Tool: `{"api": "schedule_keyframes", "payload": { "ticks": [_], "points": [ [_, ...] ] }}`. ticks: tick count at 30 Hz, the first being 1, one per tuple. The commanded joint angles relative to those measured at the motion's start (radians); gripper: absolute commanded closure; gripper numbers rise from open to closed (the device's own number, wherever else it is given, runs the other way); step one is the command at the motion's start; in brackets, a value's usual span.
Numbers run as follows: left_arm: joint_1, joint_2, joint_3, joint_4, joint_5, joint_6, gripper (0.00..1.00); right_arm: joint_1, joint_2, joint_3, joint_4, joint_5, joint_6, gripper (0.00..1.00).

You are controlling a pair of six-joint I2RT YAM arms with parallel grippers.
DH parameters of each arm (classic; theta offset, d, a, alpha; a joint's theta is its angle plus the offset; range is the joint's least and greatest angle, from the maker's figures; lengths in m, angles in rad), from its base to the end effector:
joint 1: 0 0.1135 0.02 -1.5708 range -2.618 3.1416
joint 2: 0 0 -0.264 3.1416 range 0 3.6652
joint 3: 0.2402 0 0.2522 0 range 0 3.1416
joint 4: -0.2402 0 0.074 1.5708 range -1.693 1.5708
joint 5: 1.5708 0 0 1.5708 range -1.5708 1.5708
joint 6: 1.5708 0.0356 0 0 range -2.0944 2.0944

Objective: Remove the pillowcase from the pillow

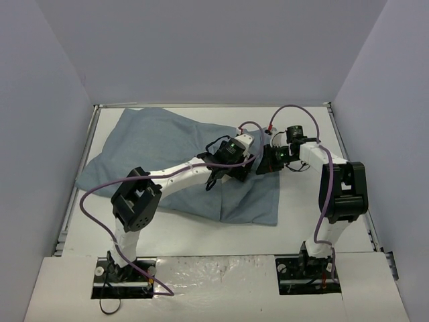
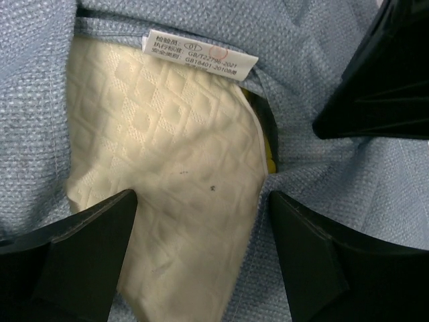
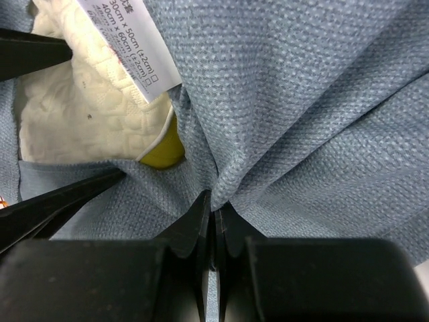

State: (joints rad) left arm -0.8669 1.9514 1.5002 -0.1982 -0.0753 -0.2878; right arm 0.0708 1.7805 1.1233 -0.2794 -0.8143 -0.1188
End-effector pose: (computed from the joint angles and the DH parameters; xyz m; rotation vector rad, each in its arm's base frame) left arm 0.2945 -0.3428 0.2396 0.6086 2.1918 -0.5443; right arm 0.3611 0.0516 0.1903 -0.5468 2.2799 0.9825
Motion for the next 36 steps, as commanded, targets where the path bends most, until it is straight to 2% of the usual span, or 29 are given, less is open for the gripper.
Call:
{"api": "schedule_keyframes", "payload": {
  "ticks": [1,10,14,20,25,33,36],
  "points": [
    [0.006,0.018,0.055,-0.04,-0.057,-0.05,0.21,-0.009,0.019,-0.014,-0.023,-0.042,-0.019,1.0],
    [0.009,0.109,0.134,-0.03,0.025,-0.162,0.2,-0.008,0.016,-0.025,-0.02,-0.062,-0.024,1.0],
    [0.034,0.069,0.097,0.022,0.072,-0.238,0.2,-0.006,0.016,-0.031,-0.021,-0.074,-0.033,1.0],
    [0.121,-0.012,-0.043,0.178,0.241,-0.378,0.2,-0.006,0.02,-0.042,-0.024,-0.118,-0.059,1.0],
    [0.137,0.006,-0.04,0.152,0.195,-0.375,0.2,-0.006,0.02,-0.043,-0.026,-0.128,-0.068,1.0],
    [0.103,0.113,0.055,0.043,0.123,-0.295,0.21,-0.029,-0.027,-0.033,-0.021,-0.146,-0.071,1.0],
    [0.082,0.138,0.084,0.001,0.072,-0.269,0.25,-0.032,-0.023,-0.031,-0.021,-0.155,-0.071,1.0]
  ]
}}
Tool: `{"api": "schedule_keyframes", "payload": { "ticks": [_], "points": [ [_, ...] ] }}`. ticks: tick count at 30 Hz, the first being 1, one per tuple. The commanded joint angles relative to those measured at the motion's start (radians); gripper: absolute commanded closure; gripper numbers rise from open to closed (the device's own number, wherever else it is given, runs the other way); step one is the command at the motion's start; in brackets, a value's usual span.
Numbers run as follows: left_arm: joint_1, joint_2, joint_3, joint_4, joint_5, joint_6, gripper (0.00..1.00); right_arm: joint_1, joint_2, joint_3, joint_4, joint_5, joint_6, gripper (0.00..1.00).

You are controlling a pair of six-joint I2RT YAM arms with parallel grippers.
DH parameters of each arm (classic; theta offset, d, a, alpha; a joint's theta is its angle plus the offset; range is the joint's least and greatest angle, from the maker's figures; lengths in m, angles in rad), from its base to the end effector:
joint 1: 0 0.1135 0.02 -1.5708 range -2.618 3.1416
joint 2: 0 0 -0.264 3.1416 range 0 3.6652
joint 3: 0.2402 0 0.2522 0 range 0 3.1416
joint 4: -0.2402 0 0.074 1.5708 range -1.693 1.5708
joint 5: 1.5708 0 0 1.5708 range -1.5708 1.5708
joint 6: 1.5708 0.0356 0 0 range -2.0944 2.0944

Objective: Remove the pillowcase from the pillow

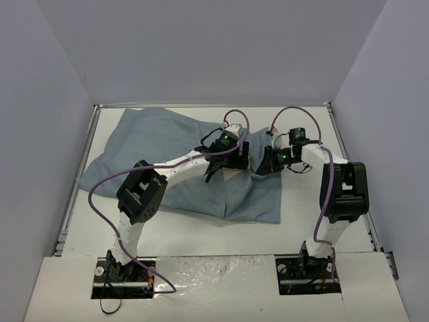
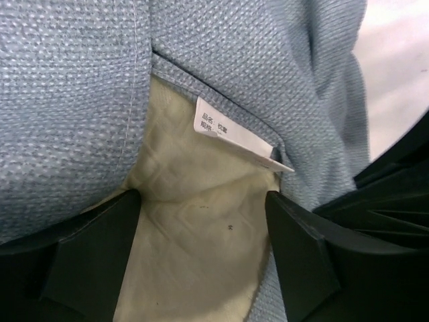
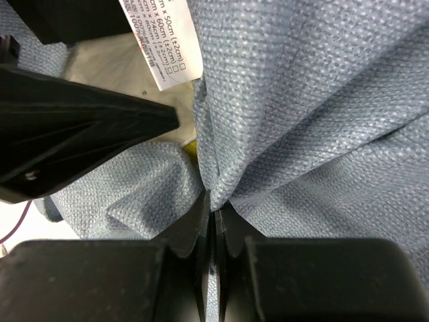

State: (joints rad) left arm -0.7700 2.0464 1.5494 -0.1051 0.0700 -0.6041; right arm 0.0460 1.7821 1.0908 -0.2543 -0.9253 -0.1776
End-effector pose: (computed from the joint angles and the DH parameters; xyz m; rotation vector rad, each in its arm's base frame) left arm 0.3393 -0.3325 0.2221 0.2330 2.2905 -0.8305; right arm 0.3565 0.0449 0.1843 -0.6135 2.2028 1.0755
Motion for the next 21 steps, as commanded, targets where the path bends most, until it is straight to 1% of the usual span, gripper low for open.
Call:
{"api": "schedule_keyframes", "payload": {
  "ticks": [1,2,4,5,8,9,11,13,15,16,17,19,20,21],
  "points": [
    [-0.021,0.05,0.047,-0.108,-0.106,0.052,0.27,-0.009,-0.023,0.003,-0.046,-0.047,-0.013,1.0],
    [-0.026,0.07,0.061,-0.14,-0.154,0.064,0.33,-0.009,-0.023,0.004,-0.046,-0.05,-0.01,1.0],
    [-0.034,0.086,0.09,-0.162,-0.202,0.075,0.39,-0.009,-0.024,0.004,-0.048,-0.056,-0.01,1.0],
    [-0.035,0.098,0.095,-0.166,-0.222,0.079,0.47,-0.009,-0.027,0.003,-0.048,-0.058,-0.01,1.0],
    [-0.035,0.118,0.097,-0.165,-0.251,0.089,0.65,-0.014,-0.035,0.0,-0.046,-0.061,-0.011,1.0],
    [-0.035,0.121,0.098,-0.165,-0.251,0.09,0.8,-0.017,-0.035,0.0,-0.046,-0.061,-0.011,1.0],
    [-0.035,0.121,0.091,-0.15,-0.22,0.096,0.96,-0.023,-0.036,0.0,-0.046,-0.053,-0.008,1.0],
    [-0.034,0.098,0.072,-0.136,-0.182,0.096,0.98,-0.026,-0.032,0.003,-0.046,-0.038,-0.002,1.0],
    [-0.029,-0.003,-0.01,-0.055,-0.158,0.101,0.98,-0.031,-0.032,0.003,-0.037,0.008,0.01,1.0],
    [-0.029,-0.055,-0.05,-0.023,-0.138,0.118,0.98,-0.034,-0.032,0.003,-0.017,0.028,0.03,1.0],
    [-0.031,-0.162,-0.122,0.034,-0.125,0.134,0.98,-0.037,-0.032,0.003,-0.004,0.055,0.041,1.0],
    [-0.032,-0.263,-0.181,0.077,-0.092,0.171,0.98,-0.038,-0.027,0.009,0.029,0.086,0.072,1.0],
    [-0.034,-0.347,-0.225,0.088,-0.031,0.206,0.98,-0.04,-0.023,0.015,0.065,0.109,0.105,1.0],
    [-0.034,-0.385,-0.245,0.088,-0.004,0.222,0.98,-0.04,-0.018,0.033,0.085,0.12,0.122,1.0]
  ]
}}
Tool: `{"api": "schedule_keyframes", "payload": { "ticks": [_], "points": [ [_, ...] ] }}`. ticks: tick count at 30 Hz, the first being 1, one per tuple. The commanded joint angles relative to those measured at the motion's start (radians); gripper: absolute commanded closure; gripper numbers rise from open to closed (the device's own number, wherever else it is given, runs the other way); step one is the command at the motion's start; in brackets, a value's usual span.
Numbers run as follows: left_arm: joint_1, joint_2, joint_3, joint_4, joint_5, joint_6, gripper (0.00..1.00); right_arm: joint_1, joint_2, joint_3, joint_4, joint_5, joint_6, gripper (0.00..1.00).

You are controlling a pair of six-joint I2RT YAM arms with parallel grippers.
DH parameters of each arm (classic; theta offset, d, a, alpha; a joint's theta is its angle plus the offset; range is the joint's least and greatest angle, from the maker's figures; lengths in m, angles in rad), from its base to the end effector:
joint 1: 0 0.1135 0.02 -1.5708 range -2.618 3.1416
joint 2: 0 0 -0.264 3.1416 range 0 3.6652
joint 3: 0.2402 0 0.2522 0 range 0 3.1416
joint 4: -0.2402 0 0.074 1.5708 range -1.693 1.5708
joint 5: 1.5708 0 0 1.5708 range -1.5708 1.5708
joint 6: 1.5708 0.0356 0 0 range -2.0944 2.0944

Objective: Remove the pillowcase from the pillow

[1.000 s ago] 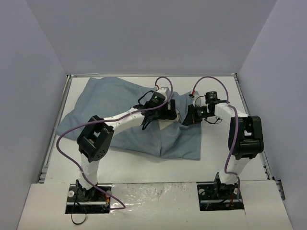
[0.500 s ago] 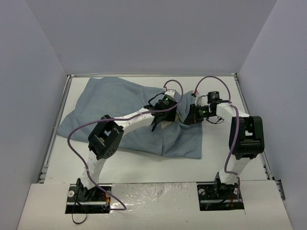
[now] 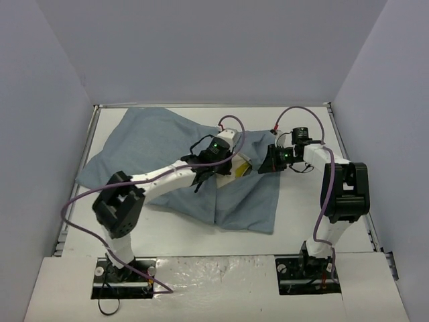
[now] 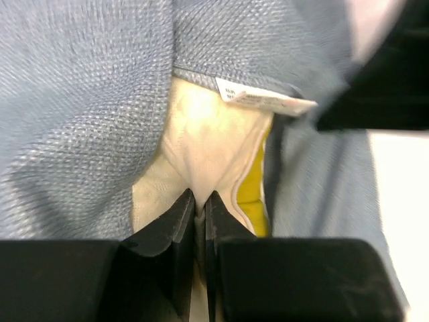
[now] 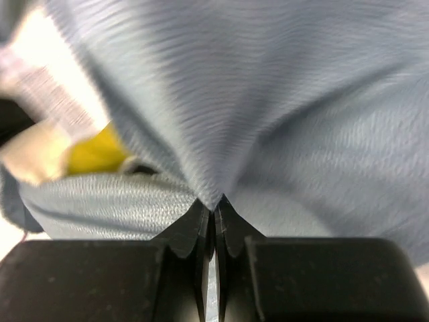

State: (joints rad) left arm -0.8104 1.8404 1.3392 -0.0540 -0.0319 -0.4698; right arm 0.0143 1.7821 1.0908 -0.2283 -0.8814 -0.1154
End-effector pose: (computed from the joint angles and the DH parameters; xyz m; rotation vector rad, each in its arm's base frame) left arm 0.2952 -0.3087 0.2451 0.3556 2.1834 -0.7069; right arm 0.3605 0.0326 0.1848 -0.5065 2.2360 1.0279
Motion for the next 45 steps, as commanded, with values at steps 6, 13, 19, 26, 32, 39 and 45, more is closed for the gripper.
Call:
{"api": "schedule_keyframes", "payload": {
  "ticks": [6,13,19,26,32,39,45],
  "points": [
    [0.086,-0.452,-0.237,0.129,0.16,0.062,0.98,-0.01,0.052,0.086,0.172,0.191,0.164,1.0],
    [0.252,-0.645,-0.319,0.215,0.351,-0.075,0.98,-0.054,0.106,0.08,0.175,0.225,0.194,1.0],
    [0.258,-0.661,-0.337,0.166,0.437,-0.013,0.98,-0.164,0.045,0.075,0.32,0.082,0.311,1.0],
    [0.196,-0.531,-0.367,0.175,0.469,-0.02,0.98,-0.153,-0.021,0.04,0.506,-0.079,0.396,1.0],
    [0.143,-0.467,-0.351,0.177,0.446,0.022,0.98,-0.051,-0.041,0.044,0.414,0.019,0.283,1.0],
    [0.059,-0.645,-0.443,0.306,0.576,0.131,0.98,-0.079,0.164,0.116,0.328,0.213,0.321,1.0],
    [0.016,-0.607,-0.416,0.256,0.676,0.151,0.98,-0.033,0.174,0.222,0.346,0.31,0.319,1.0]
  ]
}}
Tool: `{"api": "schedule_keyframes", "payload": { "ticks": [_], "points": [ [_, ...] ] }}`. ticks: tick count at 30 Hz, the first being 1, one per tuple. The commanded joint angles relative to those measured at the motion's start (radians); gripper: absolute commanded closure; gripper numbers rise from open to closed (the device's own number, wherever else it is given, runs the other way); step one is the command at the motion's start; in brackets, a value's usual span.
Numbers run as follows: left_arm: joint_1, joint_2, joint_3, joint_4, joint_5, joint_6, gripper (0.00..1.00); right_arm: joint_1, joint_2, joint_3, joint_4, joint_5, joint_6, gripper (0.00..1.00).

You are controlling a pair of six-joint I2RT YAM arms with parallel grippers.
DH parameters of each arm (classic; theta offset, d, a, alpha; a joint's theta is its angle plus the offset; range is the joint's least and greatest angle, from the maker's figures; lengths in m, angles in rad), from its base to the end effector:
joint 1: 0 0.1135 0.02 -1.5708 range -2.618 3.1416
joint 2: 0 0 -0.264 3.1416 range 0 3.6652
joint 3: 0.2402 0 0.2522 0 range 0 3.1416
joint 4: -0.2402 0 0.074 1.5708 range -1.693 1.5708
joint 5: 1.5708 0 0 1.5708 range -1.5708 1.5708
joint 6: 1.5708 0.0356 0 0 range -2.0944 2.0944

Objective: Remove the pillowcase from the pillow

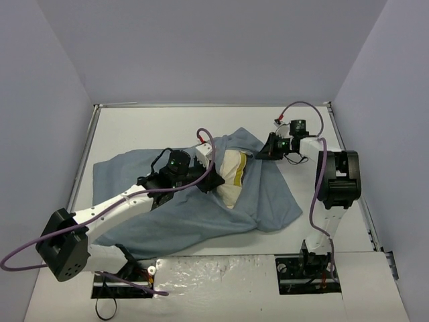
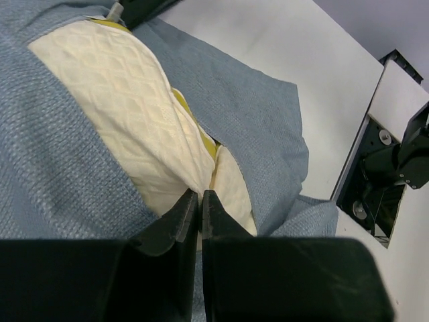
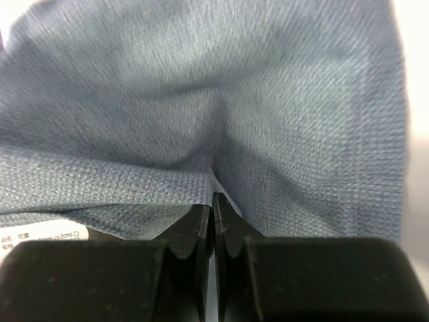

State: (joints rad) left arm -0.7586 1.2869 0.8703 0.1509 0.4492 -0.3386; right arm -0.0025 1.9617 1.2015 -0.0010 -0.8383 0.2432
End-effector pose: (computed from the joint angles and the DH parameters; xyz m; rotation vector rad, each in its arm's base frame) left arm 0.2047 -0.2153 0.2948 0.7387 1.8342 -1.1560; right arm 0.4103 0.0254 0.1648 -0.1482 2.2504 1.0938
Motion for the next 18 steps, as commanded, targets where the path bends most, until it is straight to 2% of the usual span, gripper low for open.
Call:
{"api": "schedule_keyframes", "payload": {
  "ticks": [1,5,9,11,12,13,15,17,18],
  "points": [
    [-0.038,-0.052,0.053,0.053,0.194,0.021,0.98,-0.004,-0.001,0.119,0.119,0.295,-0.044,1.0],
    [-0.036,-0.073,0.033,0.061,0.143,0.024,0.98,0.033,0.067,0.127,0.052,0.349,-0.108,1.0],
    [-0.036,-0.141,-0.022,0.203,0.172,-0.017,0.98,0.032,0.137,0.15,-0.051,0.321,-0.157,0.98],
    [-0.035,-0.147,-0.024,0.188,0.154,-0.019,0.98,0.027,0.126,0.148,-0.05,0.286,-0.171,0.96],
    [-0.035,-0.14,-0.008,0.117,0.078,0.004,0.98,0.022,0.115,0.148,-0.048,0.23,-0.179,0.96],
    [-0.035,-0.127,0.007,0.063,0.015,0.012,0.91,0.021,0.102,0.142,-0.047,0.199,-0.186,0.96],
    [-0.031,-0.069,0.042,-0.072,-0.128,0.023,0.66,0.024,0.057,0.133,-0.045,0.148,-0.208,0.97],
    [-0.027,-0.028,0.097,-0.118,-0.174,0.006,0.47,0.027,0.002,0.096,-0.033,0.088,-0.222,0.99],
    [-0.024,0.0,0.111,-0.132,-0.182,-0.014,0.43,0.03,-0.015,0.083,-0.03,0.073,-0.232,1.0]
  ]
}}
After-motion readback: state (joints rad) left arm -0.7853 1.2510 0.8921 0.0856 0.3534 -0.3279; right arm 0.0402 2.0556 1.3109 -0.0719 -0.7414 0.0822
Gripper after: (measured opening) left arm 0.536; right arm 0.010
